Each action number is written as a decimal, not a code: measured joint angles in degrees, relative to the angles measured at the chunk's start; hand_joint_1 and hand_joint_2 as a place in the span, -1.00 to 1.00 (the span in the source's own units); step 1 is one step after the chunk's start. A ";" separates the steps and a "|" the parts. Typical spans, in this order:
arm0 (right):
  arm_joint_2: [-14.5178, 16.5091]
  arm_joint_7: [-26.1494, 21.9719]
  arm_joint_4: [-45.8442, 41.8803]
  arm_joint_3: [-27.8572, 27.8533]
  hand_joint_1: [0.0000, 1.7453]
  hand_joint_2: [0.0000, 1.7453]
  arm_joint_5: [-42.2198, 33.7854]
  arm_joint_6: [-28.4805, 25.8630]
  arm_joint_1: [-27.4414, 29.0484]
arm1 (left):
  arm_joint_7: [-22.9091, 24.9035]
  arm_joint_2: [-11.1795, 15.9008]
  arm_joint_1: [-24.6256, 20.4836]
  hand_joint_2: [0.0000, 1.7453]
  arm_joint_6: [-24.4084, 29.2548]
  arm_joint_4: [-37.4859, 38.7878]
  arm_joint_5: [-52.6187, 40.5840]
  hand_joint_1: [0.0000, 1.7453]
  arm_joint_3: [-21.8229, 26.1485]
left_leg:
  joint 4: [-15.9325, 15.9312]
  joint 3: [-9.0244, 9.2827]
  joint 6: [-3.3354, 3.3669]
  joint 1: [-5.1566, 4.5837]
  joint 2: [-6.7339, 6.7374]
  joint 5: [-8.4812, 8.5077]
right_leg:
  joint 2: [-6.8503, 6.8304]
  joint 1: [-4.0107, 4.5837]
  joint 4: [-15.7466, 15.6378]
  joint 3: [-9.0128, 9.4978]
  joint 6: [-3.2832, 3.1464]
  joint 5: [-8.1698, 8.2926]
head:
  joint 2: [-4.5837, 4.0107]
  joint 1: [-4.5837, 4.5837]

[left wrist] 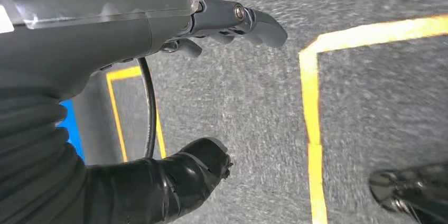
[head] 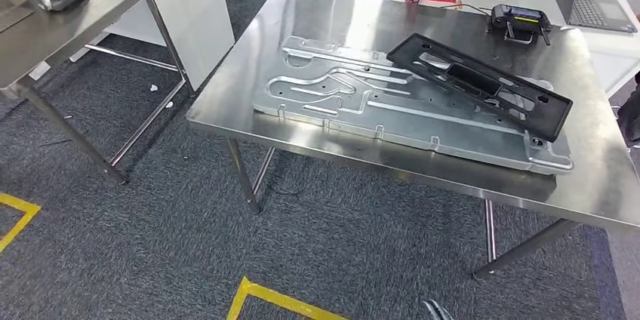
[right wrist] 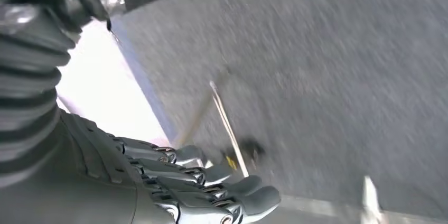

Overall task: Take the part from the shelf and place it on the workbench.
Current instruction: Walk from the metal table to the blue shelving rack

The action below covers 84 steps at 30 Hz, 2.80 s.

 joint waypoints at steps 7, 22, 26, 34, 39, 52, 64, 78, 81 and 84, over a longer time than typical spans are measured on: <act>0.14 0.00 10.98 7.37 -1.00 1.00 -19.26 -0.13 0.48 | 0.75 -0.65 -0.60 1.00 0.38 -0.01 3.11 -1.00 -2.79 | 0.62 -6.16 1.68 -0.16 -3.45 4.56 | 5.54 -0.35 12.49 -0.28 0.62 -10.89 | 0.00 0.17; 2.67 -0.03 17.90 13.92 -1.00 1.00 -35.74 -0.21 -1.83 | 0.87 -1.09 -1.31 1.00 1.07 -0.03 7.67 -1.00 -8.47 | -2.80 -8.74 1.79 0.60 -5.54 10.86 | 6.05 -1.37 5.79 6.65 1.62 -15.81 | 0.00 0.22; 4.38 -0.20 19.22 13.45 -1.00 1.00 -41.36 -0.21 -2.20 | 0.84 -1.29 -1.44 1.00 0.98 -0.03 8.82 -1.00 -9.84 | -0.59 -12.06 0.13 1.60 -7.28 11.78 | 7.46 -2.40 -1.73 11.37 2.86 -10.99 | 0.01 0.20; 6.27 -0.25 20.58 13.25 -1.00 1.00 -42.14 -0.26 -2.81 | 0.80 -1.45 -0.66 1.00 0.92 0.03 9.10 -1.00 -11.11 | 4.60 -15.95 -2.39 1.44 -6.68 8.72 | 5.92 -1.37 -2.86 9.32 -1.73 -6.77 | 0.00 -0.07; 6.68 -0.26 21.10 13.24 -1.00 1.00 -42.17 -0.26 -2.54 | 0.72 -1.55 -1.32 1.00 0.95 0.02 9.11 -1.00 -11.16 | 19.37 -15.47 -1.86 1.19 -2.50 -0.50 | 0.83 0.01 -2.33 5.39 -2.26 -4.30 | 0.00 -0.15; 7.96 -2.53 21.81 14.11 -1.00 1.00 -50.61 -0.24 -3.42 | 0.71 -1.48 -1.51 -1.00 0.86 -0.01 10.27 -1.00 -12.30 | -1.17 -2.95 2.06 -0.88 -1.60 3.26 | 5.37 -0.01 10.55 -0.07 0.31 -11.83 | 0.00 -0.09; 9.71 -6.81 23.07 18.56 -1.00 1.00 -60.48 -0.25 -6.27 | 0.89 -1.71 -1.75 -1.00 1.13 0.03 11.77 -1.00 -14.98 | 3.96 -11.00 -0.34 -1.21 -6.61 5.21 | 6.43 0.14 -4.18 7.69 -2.66 -4.56 | 0.00 -0.21; -8.64 -18.36 24.16 -27.81 -1.00 1.00 -49.56 5.88 19.51 | -2.23 -1.64 1.80 -1.00 2.63 0.01 20.04 -1.00 -18.14 | -1.26 0.11 -0.48 -0.56 0.55 0.21 | -1.25 -2.59 -0.81 0.19 1.87 -0.24 | 0.00 -0.25; -5.62 -16.97 24.76 -46.92 -1.00 1.00 -30.73 20.27 21.92 | -2.37 -1.69 2.42 -1.00 2.72 0.02 21.94 -1.00 -19.57 | -1.60 -1.49 1.66 -0.90 -0.86 1.95 | 3.71 -2.53 5.98 -1.82 1.76 -7.20 | 0.00 -0.20; 3.97 -22.82 23.52 -70.26 -1.00 1.00 5.18 42.72 16.64 | -2.44 -1.97 2.49 -1.00 2.69 0.02 23.90 -1.00 -21.40 | -1.20 -3.75 2.35 -1.43 -3.10 3.62 | 5.57 -1.62 13.60 -2.91 0.96 -11.23 | 0.00 -0.21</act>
